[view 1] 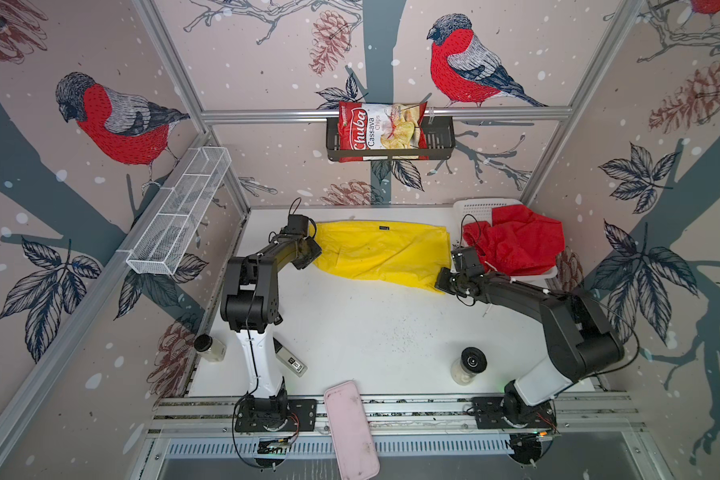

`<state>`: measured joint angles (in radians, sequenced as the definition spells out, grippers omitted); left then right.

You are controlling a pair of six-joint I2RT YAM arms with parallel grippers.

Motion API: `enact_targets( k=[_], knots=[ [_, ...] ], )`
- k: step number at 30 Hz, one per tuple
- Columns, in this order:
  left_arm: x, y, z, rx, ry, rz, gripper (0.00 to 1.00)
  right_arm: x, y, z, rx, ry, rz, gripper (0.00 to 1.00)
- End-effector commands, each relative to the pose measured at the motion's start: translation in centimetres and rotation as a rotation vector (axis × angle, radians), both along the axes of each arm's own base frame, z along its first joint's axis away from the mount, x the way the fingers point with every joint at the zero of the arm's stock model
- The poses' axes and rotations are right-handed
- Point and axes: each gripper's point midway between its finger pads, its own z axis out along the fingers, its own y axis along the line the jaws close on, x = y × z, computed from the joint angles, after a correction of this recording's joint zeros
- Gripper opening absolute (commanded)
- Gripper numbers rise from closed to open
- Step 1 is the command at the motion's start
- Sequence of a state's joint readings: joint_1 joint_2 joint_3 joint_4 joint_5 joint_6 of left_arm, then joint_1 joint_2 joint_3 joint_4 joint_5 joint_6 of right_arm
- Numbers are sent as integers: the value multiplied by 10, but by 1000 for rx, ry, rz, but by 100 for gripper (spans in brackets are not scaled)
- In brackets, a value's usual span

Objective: Fold and stack the shorts

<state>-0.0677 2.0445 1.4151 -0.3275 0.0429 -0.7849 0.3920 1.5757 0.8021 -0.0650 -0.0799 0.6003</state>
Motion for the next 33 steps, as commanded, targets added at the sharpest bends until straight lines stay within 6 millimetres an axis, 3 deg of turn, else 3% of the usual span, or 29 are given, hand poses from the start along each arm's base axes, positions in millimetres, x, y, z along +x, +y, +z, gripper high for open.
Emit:
enact_targets(
  k=[1, 5, 13, 14, 18, 22, 26, 28, 32, 33],
  knots=[
    [4, 10, -14, 40, 55, 26, 37, -18, -12, -3, -51, 22, 11, 1],
    [12, 20, -21, 56, 65, 50, 0, -46, -37, -13, -147, 49, -2, 0],
    [18, 40, -17, 97, 69, 66, 0, -101, -52, -36, -155, 80, 58, 0],
    [16, 40, -17, 98, 72, 64, 0, -104, -49, -38, -143, 86, 72, 2],
    [2, 31, -21, 84, 93, 40, 0, -97, -44, -17, -115, 46, 59, 19],
    [-34, 12, -31, 88, 140, 7, 0, -72, -58, 30, -181, -19, -21, 41],
    [-84, -3, -46, 53, 193, -20, 0, -43, -51, 88, -99, -173, -66, 50],
    [-109, -13, -52, 16, 222, -41, 0, -33, -33, 103, 3, -230, -39, 48],
    [-158, -53, -50, -81, 218, -151, 0, -22, 20, 115, 122, -264, 77, 28],
    [-167, -62, -46, -106, 210, -174, 0, -21, 36, 116, 117, -270, 117, 27]
  ],
)
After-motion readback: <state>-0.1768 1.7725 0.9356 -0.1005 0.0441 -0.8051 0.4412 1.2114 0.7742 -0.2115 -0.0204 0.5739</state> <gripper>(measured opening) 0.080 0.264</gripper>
